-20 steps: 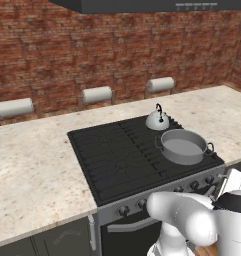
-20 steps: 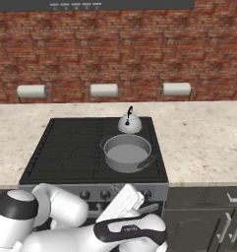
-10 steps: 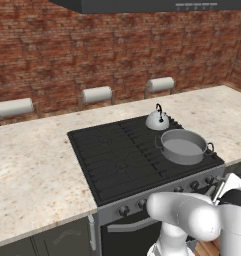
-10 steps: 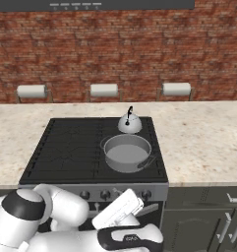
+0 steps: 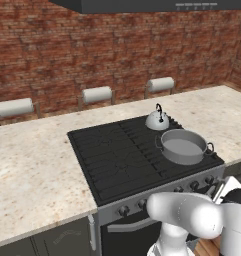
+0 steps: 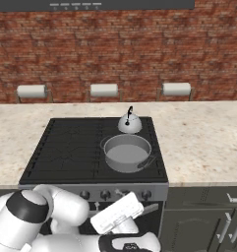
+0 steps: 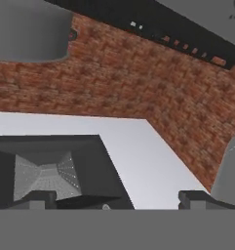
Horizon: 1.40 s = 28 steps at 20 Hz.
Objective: Pick the kettle from the cabinet and place it on a stove burner. Then pick the pot from the counter and place it on another stove burner. Finally, turn both burners on.
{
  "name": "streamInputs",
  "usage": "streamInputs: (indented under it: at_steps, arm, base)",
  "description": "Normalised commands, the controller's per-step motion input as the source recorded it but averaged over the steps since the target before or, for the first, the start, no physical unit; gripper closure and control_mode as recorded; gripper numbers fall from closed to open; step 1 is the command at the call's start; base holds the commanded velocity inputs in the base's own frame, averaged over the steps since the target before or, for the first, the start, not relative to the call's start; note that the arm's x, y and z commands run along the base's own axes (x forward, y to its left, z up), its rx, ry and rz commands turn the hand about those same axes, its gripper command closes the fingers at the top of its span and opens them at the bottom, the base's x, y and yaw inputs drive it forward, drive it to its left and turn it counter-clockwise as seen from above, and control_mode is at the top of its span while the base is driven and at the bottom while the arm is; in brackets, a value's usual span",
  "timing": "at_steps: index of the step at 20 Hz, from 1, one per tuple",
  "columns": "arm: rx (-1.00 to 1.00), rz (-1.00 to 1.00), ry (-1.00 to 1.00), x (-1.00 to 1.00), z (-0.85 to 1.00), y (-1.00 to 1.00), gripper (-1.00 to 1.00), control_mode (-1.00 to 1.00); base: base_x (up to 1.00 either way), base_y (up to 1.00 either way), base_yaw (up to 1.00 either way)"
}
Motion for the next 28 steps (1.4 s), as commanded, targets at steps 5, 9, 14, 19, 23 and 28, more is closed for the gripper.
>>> streamInputs:
  at_steps: [5, 9, 14, 19, 23, 28]
  arm:
    - [0.19, 0.0, 0.11, 0.09, -0.08, 0.0, -1.0, -1.0]
    - [0.09, 0.0, 0.11, 0.13, -0.1, 0.0, -1.0, -1.0]
    - [0.01, 0.0, 0.14, 0.17, -0.05, 0.0, -1.0, -1.0]
    - [0.0, -0.02, 0.09, 0.05, -0.1, -0.04, -1.0, -1.0]
    - [0.0, -0.04, 0.05, 0.01, -0.17, -0.04, -1.0, -1.0]
    - [0.0, -0.06, 0.03, 0.02, -0.12, -0.01, -1.0, -1.0]
  base:
    - [0.0, 0.0, 0.0]
    - [0.0, 0.0, 0.0]
    - [0.0, 0.0, 0.0]
    - [0.0, 0.0, 0.0]
    - [0.0, 0.0, 0.0]
    - [0.0, 0.0, 0.0]
